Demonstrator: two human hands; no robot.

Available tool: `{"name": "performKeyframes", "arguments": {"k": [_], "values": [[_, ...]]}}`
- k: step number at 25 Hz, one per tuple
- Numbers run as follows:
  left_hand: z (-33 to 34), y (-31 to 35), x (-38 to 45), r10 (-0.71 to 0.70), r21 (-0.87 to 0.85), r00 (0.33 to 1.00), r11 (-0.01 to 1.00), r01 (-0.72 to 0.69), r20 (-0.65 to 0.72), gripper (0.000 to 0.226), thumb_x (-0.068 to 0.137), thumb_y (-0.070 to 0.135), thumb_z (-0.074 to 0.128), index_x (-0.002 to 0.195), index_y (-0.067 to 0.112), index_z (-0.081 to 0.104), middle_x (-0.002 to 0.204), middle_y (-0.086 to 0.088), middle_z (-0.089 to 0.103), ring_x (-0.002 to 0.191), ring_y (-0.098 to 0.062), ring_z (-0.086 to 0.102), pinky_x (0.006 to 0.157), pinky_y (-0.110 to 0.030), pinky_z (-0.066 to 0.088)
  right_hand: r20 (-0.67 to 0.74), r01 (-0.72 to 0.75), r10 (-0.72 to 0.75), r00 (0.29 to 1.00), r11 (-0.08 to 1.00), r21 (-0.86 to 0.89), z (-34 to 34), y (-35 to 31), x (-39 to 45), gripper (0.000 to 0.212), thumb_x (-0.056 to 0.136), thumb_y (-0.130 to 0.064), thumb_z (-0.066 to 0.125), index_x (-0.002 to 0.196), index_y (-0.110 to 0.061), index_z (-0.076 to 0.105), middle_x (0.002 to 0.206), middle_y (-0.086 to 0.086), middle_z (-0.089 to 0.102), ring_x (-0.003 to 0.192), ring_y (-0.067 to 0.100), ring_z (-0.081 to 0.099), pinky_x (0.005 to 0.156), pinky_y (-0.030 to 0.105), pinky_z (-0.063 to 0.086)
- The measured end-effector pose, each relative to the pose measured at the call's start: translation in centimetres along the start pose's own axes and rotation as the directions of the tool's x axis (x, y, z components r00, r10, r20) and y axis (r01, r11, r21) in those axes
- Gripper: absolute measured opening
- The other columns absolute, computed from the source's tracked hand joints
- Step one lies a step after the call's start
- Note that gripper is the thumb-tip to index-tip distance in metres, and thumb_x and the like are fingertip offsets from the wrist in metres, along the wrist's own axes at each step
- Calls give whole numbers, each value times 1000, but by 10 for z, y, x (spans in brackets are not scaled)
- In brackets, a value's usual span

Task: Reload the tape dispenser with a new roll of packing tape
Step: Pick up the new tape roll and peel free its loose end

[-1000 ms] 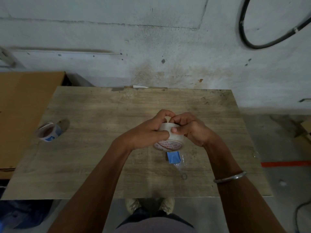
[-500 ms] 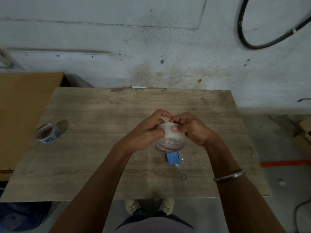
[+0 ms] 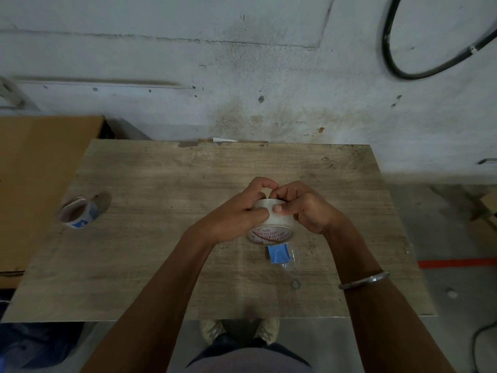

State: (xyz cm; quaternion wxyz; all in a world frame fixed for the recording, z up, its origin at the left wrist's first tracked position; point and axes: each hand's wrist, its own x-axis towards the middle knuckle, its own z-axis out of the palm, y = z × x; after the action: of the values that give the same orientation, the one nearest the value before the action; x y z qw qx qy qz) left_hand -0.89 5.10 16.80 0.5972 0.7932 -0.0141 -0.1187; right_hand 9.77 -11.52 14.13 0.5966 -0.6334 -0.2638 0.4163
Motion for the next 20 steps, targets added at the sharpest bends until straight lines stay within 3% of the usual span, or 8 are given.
{"name": "performKeyframes", "arguments": {"k": [2, 5, 7, 9, 12, 14, 18, 20], "values": [[-3, -4, 1, -1, -34, 1000, 999, 0, -15, 48, 83, 20, 44, 129, 29, 44, 102, -19, 60, 90, -34, 60, 73, -43, 51, -15, -6, 7, 1000, 999, 32, 1, 1, -1, 31, 68, -25, 73, 82, 2, 69, 76, 18, 62, 69, 31, 55, 60, 31, 39], [-9, -10, 4, 87, 60, 959, 995, -74, -269, 32, 88, 19, 47, 116, 23, 61, 104, -6, 62, 96, -17, 60, 82, -29, 49, -106, 20, -11, 994, 996, 86, 4, 5, -4, 31, 73, -27, 71, 86, 1, 67, 79, 19, 58, 73, 32, 51, 64, 33, 37], [-18, -16, 8, 181, 138, 813, 983, -124, -553, 17, 91, 11, 54, 99, 17, 69, 97, 3, 65, 88, -7, 62, 78, -23, 49, -192, 51, -22, 981, 987, 152, 7, 5, -7, 25, 75, -22, 69, 87, 0, 66, 80, 17, 56, 73, 29, 51, 64, 33, 37], [-22, -18, 8, 142, 115, 712, 990, -86, -688, 16, 94, 7, 55, 86, 12, 67, 77, 6, 65, 68, -5, 59, 66, -25, 48, -266, 96, -27, 964, 964, 250, 11, 2, -11, 19, 75, -13, 64, 89, 0, 66, 80, 14, 59, 73, 25, 56, 65, 32, 41], [-12, -18, 6, 136, 232, 718, 972, 37, -683, 31, 99, 11, 49, 68, 6, 52, 58, -1, 51, 53, -10, 45, 54, -30, 37, -298, 150, -84, 951, 967, 207, 13, 2, -12, 31, 68, -17, 69, 95, -1, 66, 84, 10, 65, 79, 25, 61, 65, 32, 47], [-4, -15, 4, 209, 287, 719, 958, -13, -663, 36, 98, 18, 55, 65, 5, 53, 56, -3, 52, 51, -11, 47, 52, -29, 37, -308, 155, -109, 945, 980, 128, 14, 3, -12, 40, 67, -23, 72, 98, 1, 65, 87, 12, 65, 82, 29, 60, 66, 34, 47], [0, -12, 2, 384, 370, 737, 908, -194, -556, 3, 86, 11, 72, 85, 12, 70, 84, 5, 65, 77, -11, 61, 67, -20, 47, -342, 170, -136, 930, 983, 72, 12, 1, -14, 29, 75, -15, 73, 101, -2, 68, 88, 15, 68, 79, 26, 63, 68, 33, 52], [2, -11, 0, 413, 384, 741, 895, -225, -529, 13, 81, 18, 79, 93, 14, 76, 90, 5, 66, 82, -11, 63, 71, -19, 49, -329, 163, -146, 933, 986, 22, 11, 1, -15, 24, 82, -9, 71, 105, -1, 68, 94, 20, 70, 81, 29, 66, 70, 39, 53]]}}
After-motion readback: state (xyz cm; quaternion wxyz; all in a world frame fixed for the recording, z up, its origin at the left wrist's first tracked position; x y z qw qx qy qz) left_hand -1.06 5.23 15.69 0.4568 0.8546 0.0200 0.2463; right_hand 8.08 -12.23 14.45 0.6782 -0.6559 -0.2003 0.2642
